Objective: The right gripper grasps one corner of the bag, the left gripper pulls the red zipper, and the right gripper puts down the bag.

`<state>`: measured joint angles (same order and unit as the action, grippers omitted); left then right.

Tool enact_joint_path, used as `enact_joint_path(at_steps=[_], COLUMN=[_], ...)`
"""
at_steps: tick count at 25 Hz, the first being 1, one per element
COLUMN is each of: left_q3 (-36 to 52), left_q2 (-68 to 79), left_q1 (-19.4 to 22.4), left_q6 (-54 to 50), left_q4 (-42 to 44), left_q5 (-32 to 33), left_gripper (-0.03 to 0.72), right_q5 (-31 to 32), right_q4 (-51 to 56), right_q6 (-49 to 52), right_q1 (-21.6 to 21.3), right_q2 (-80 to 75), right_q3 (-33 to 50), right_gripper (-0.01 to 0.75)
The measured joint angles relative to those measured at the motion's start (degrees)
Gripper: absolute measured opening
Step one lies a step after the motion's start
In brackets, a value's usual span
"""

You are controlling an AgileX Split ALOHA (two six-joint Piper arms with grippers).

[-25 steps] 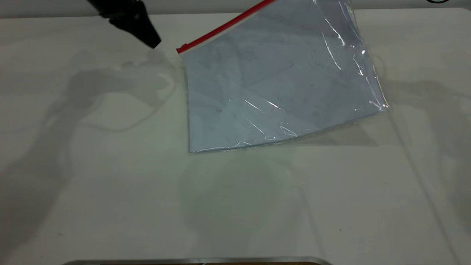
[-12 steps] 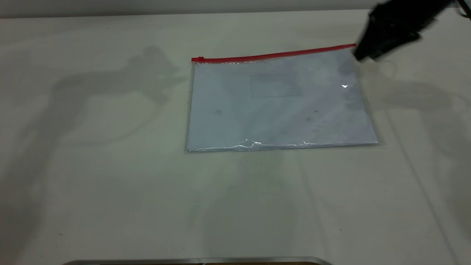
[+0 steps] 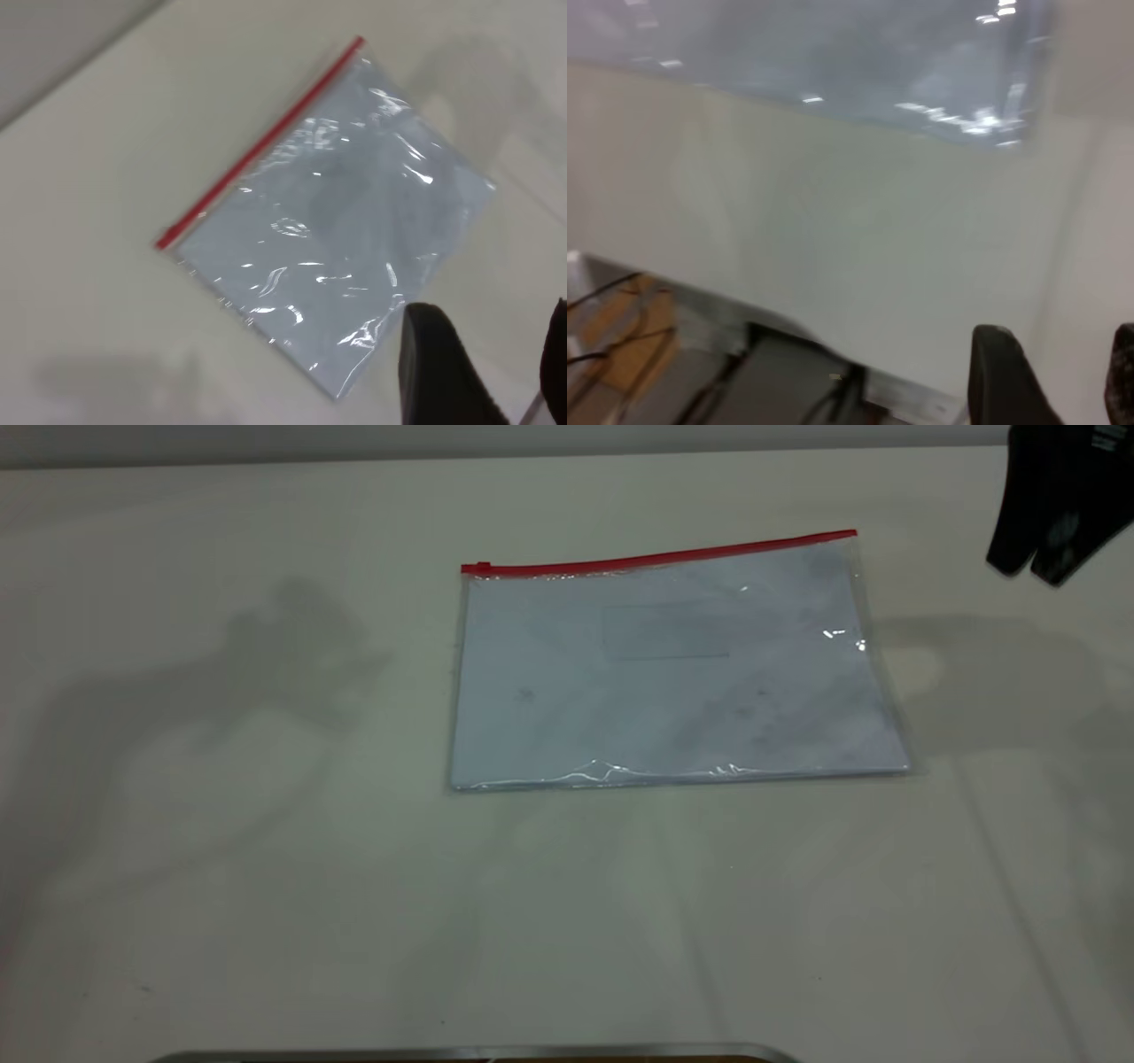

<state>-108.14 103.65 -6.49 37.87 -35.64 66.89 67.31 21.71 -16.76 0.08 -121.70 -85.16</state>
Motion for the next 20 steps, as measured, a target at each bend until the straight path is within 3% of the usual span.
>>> enact_joint_path(at_steps=[8, 13, 20], left_q3=[2.72, 7.97, 20.54], left_q2=[-9.48, -17.29, -29.82], left_q1=[0.0, 0.0, 0.0], left_q6=[-14.79, -17.8, -20.94], left_q4=[12.2, 18.56, 26.17], left_q5=[0.0, 0.0, 0.0], left_gripper=[0.356, 0.354, 0.345], right_q5=[1.57, 2.65, 3.44], right_q4=[7.62, 1.9, -8.75], right_q6=[-2.96, 0.35, 9.51], right_q1=[2.52, 5.09, 5.26], right_q2=[15.69, 29.21, 48.98], right_q3=[0.06, 0.1, 0.16], right_gripper=[0.249, 0.237, 0.238])
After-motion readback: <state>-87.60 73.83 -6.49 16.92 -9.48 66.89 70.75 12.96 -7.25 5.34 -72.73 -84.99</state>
